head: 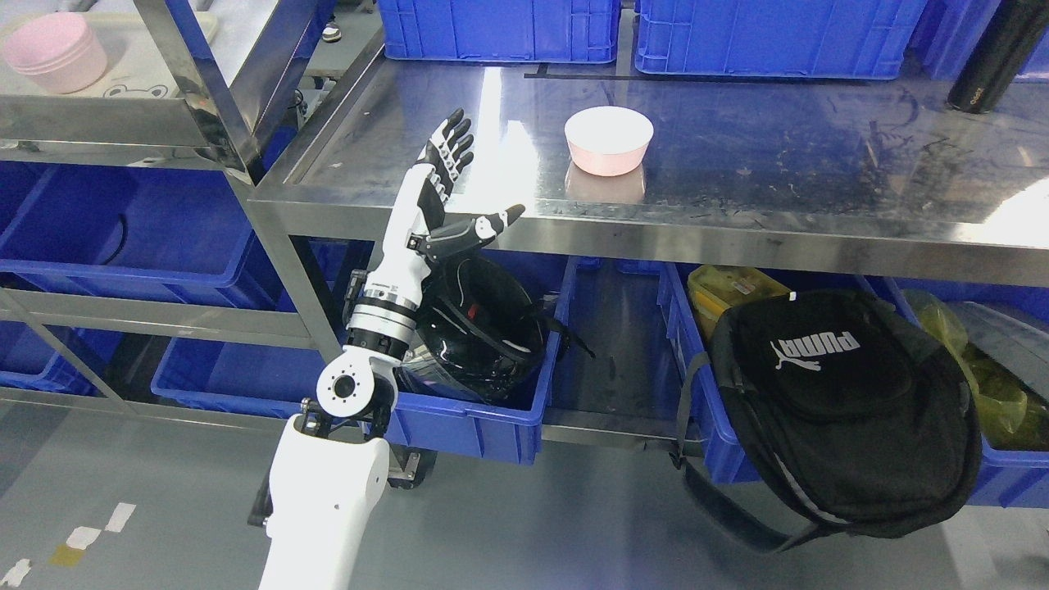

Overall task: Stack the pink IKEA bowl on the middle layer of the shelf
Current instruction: 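Raise the left hand and reach toward the pink bowl on the shelf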

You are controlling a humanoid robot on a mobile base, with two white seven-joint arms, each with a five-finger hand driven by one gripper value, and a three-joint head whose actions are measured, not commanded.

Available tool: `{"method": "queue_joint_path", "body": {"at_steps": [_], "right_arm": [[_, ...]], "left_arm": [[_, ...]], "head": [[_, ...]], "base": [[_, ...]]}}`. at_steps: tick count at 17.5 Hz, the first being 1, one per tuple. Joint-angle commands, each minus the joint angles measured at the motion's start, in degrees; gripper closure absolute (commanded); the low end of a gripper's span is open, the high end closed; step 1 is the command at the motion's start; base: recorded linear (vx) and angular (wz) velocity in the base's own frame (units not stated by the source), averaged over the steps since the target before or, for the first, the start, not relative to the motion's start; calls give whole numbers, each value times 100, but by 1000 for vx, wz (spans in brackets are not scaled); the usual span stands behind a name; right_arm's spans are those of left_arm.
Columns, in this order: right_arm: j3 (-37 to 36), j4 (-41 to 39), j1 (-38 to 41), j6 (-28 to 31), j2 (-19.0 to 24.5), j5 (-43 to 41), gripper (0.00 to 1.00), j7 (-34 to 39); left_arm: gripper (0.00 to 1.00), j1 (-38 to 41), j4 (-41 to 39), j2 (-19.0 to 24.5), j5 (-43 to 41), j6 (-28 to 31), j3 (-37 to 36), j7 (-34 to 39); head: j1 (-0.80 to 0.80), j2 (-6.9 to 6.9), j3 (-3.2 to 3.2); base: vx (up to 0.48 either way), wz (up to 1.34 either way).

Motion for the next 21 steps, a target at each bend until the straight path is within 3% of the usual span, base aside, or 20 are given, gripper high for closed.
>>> {"method": "queue_joint_path", "body": {"at_steps": [1, 3, 6, 8, 10, 12, 16, 21], "right_arm": [[0, -100, 131, 0, -100, 0, 0, -3], [0, -100, 131, 0, -100, 0, 0, -3], [0, -100, 131, 0, -100, 0, 0, -3], [0, -100, 131, 0, -100, 0, 0, -3], [0, -100, 131, 0, -100, 0, 0, -3], [0, -100, 131, 0, -100, 0, 0, -3], [0, -100, 131, 0, -100, 0, 0, -3], [0, -100, 131, 0, -100, 0, 0, -3]], "left_arm": [[0, -21, 42, 100, 0, -25, 414, -38], [0, -178, 42, 100, -26, 27, 414, -56], [0, -836, 94, 1034, -622, 675, 335, -380], [0, -1618, 103, 1684, -1636, 1142, 99, -739], [0, -2215, 121, 2055, -2954, 1275, -602, -1675], [0, -2884, 217, 2048, -4396, 1337, -1306, -3293], [1, -3570, 813, 1917, -5692, 1319, -2220, -3771], [1, -3940, 1912, 785, -6152, 1083, -2460, -4081]], "head": [[0, 0, 0], [0, 0, 0], [0, 0, 0], [0, 0, 0], [0, 0, 0], [0, 0, 0], [0, 0, 0], [0, 0, 0]], "base": [[0, 0], [0, 0], [0, 0], [0, 0], [0, 0], [0, 0], [0, 0], [5, 6]]}}
